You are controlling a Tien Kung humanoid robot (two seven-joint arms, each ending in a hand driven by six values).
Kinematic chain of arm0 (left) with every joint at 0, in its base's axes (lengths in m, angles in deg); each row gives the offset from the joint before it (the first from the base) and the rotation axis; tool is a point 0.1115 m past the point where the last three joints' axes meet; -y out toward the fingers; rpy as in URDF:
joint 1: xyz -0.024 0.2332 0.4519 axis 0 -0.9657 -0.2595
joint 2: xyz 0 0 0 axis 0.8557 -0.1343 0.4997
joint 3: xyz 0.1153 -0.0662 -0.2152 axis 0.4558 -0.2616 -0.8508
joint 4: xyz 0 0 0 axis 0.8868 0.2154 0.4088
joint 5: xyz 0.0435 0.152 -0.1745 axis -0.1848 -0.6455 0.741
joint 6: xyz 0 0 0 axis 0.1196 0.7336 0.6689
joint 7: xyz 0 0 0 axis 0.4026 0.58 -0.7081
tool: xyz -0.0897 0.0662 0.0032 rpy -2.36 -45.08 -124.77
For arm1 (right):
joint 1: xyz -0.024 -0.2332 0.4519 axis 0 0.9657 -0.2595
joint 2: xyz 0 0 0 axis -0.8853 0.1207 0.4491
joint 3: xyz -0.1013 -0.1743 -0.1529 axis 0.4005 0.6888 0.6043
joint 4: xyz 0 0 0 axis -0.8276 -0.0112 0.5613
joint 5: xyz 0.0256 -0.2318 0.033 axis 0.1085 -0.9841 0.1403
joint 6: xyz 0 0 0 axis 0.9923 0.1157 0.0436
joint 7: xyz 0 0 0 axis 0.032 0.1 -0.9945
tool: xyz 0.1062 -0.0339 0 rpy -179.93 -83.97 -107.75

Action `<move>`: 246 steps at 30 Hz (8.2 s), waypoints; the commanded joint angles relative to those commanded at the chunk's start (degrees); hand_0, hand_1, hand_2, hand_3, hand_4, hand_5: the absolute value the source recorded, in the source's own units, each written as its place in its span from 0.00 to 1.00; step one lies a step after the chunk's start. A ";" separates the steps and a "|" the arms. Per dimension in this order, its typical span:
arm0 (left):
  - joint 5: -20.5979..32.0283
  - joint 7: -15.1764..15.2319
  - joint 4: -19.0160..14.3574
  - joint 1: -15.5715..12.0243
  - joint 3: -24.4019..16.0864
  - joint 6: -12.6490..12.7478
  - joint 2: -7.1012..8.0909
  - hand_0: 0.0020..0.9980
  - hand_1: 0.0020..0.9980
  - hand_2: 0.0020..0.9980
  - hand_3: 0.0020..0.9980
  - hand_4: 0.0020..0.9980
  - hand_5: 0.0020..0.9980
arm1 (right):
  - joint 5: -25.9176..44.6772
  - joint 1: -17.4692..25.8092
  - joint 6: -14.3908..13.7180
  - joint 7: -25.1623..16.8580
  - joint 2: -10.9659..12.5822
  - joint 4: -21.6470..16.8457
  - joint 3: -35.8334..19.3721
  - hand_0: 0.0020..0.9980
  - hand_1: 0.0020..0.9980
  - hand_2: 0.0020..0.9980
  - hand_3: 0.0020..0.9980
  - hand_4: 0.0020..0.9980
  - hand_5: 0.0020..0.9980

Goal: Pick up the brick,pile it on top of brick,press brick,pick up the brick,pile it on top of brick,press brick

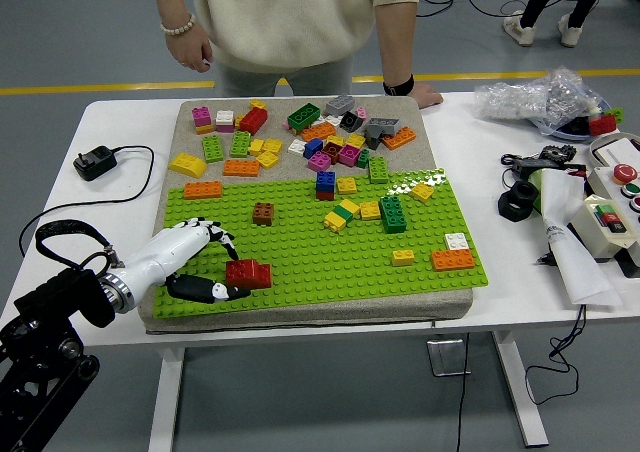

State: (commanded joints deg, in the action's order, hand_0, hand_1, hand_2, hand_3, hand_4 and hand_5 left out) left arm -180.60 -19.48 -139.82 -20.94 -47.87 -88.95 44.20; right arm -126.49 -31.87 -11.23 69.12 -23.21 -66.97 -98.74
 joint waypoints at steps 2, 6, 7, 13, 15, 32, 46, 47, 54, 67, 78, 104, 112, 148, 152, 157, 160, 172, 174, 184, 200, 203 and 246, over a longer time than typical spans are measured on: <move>0.40 -0.03 -0.98 -0.08 -0.57 -0.19 0.22 1.00 0.96 0.84 0.60 0.98 0.58 | 0.06 0.02 0.00 0.00 -0.01 0.00 0.01 0.76 0.68 0.72 0.74 1.00 0.69; 1.27 0.02 -2.18 0.23 -1.71 -0.21 0.78 1.00 0.94 0.83 0.60 0.98 0.58 | 0.07 -0.02 -0.01 0.00 0.01 0.00 0.00 0.76 0.68 0.72 0.74 1.00 0.69; 1.69 0.04 -2.92 0.41 -2.45 -0.21 1.05 1.00 0.94 0.83 0.60 0.98 0.58 | 0.07 -0.04 -0.01 -0.01 0.02 0.00 -0.01 0.76 0.68 0.72 0.74 1.00 0.69; 2.24 0.12 -3.01 1.87 -4.64 0.19 2.01 1.00 0.92 0.81 0.61 0.98 0.58 | -0.10 -0.14 0.04 0.00 0.05 0.00 0.06 0.76 0.68 0.72 0.74 1.00 0.69; 2.47 0.23 -2.71 2.75 -5.42 0.59 2.49 1.00 0.92 0.81 0.61 0.98 0.58 | -0.21 -0.19 0.07 0.02 0.07 0.00 0.09 0.76 0.68 0.72 0.74 1.00 0.69; 3.38 0.37 3.93 8.49 -8.06 2.45 3.87 0.90 0.81 0.71 0.71 0.98 0.52 | -1.05 -0.74 0.26 0.09 0.16 0.00 0.27 0.76 0.68 0.72 0.74 1.00 0.69; -0.57 2.92 6.89 10.39 -8.89 0.12 4.61 0.85 0.79 0.67 0.82 1.00 0.26 | -0.72 -0.80 0.23 0.15 0.23 0.00 0.42 0.76 0.68 0.72 0.74 1.00 0.68; -1.06 3.09 7.10 10.75 -8.70 -0.48 4.74 0.85 0.79 0.67 0.82 1.00 0.26 | -0.63 -0.79 0.21 0.15 0.24 0.00 0.45 0.76 0.68 0.72 0.74 1.00 0.68; -3.07 3.61 10.22 14.00 -5.24 -2.18 4.98 0.82 0.78 0.58 0.80 0.89 0.07 | -0.32 -0.96 0.14 0.13 0.37 0.00 0.57 0.76 0.68 0.72 0.74 1.00 0.68; -3.38 4.23 13.92 16.73 -3.30 -0.58 2.97 0.70 0.65 0.49 0.55 0.58 0.00 | 0.08 -1.02 0.10 0.15 0.44 0.00 0.68 0.76 0.68 0.72 0.73 1.00 0.68; -2.23 4.53 14.32 17.00 -3.18 -1.72 2.49 0.76 0.74 0.53 0.69 0.70 0.00 | 0.31 -1.09 0.04 0.09 0.41 0.00 0.65 0.76 0.68 0.72 0.73 1.00 0.68; -2.15 4.15 23.79 18.67 -0.76 -3.05 -4.43 0.86 0.83 0.67 0.82 0.92 0.08 | -0.76 -1.00 0.28 0.11 0.47 0.00 0.56 0.76 0.68 0.72 0.74 1.00 0.68; -1.92 4.05 26.31 19.52 -0.75 -2.62 -5.73 0.86 0.83 0.68 0.82 0.94 0.10 | -1.00 -1.02 0.34 0.09 0.44 0.00 0.53 0.76 0.68 0.72 0.74 1.00 0.69; -1.11 4.37 34.26 21.94 -0.48 -0.06 -7.62 0.84 0.81 0.63 0.81 0.92 0.09 | -0.63 -1.32 0.28 0.09 0.58 0.00 0.48 0.76 0.68 0.72 0.74 1.00 0.69; -0.92 4.34 34.34 21.90 -0.52 -0.07 -7.69 0.82 0.79 0.58 0.76 0.86 0.06 | -0.64 -1.31 0.29 0.09 0.59 0.00 0.43 0.76 0.68 0.72 0.73 1.00 0.69; -0.74 4.30 34.38 21.88 -0.50 -0.07 -7.77 0.80 0.77 0.57 0.69 0.83 0.04 | -0.57 -1.28 0.28 0.09 0.58 0.00 0.43 0.76 0.68 0.72 0.73 1.00 0.69; -0.54 4.31 34.39 21.81 -0.45 -0.07 -7.84 0.80 0.77 0.57 0.69 0.83 0.04 | -0.60 -1.26 0.29 0.10 0.57 0.00 0.43 0.76 0.68 0.72 0.73 1.00 0.69; 0.09 4.41 34.48 21.50 -0.23 -0.14 -7.76 0.77 0.76 0.55 0.64 0.79 0.02 | -0.90 -1.20 0.32 0.11 0.52 0.00 0.31 0.76 0.68 0.72 0.73 1.00 0.69; 0.14 4.41 34.42 21.48 -0.23 -0.13 -7.72 0.75 0.74 0.53 0.60 0.76 0.01 | -0.89 -1.21 0.33 0.12 0.51 0.00 0.32 0.76 0.68 0.72 0.74 1.00 0.69; 0.72 4.46 34.24 21.20 0.00 0.31 -7.68 0.71 0.73 0.52 0.57 0.72 0.00 | -1.03 -1.16 0.35 0.12 0.44 0.00 0.26 0.76 0.68 0.72 0.74 1.00 0.69; 1.37 4.63 34.39 21.21 -0.23 1.03 -7.63 0.62 0.61 0.51 0.53 0.64 0.00 | -0.86 -1.17 0.33 0.14 0.47 0.00 0.28 0.76 0.68 0.72 0.74 1.00 0.69; 1.54 4.66 33.90 20.92 -0.50 0.97 -7.48 0.61 0.60 0.51 0.53 0.63 0.00 | -0.79 -1.16 0.31 0.13 0.48 0.00 0.29 0.76 0.68 0.72 0.74 1.00 0.69; 4.00 3.91 9.10 8.04 -4.65 -1.80 -0.18 0.59 0.58 0.50 0.52 0.59 0.00 | -0.32 -0.41 0.23 0.06 0.55 0.00 -0.04 0.76 0.68 0.72 0.74 1.00 0.69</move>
State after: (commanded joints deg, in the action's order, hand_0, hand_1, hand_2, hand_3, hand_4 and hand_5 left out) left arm -176.59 -15.57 -130.72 -12.90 -52.52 -90.75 44.02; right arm -126.81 -32.28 -11.00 69.18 -22.67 -66.97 -98.77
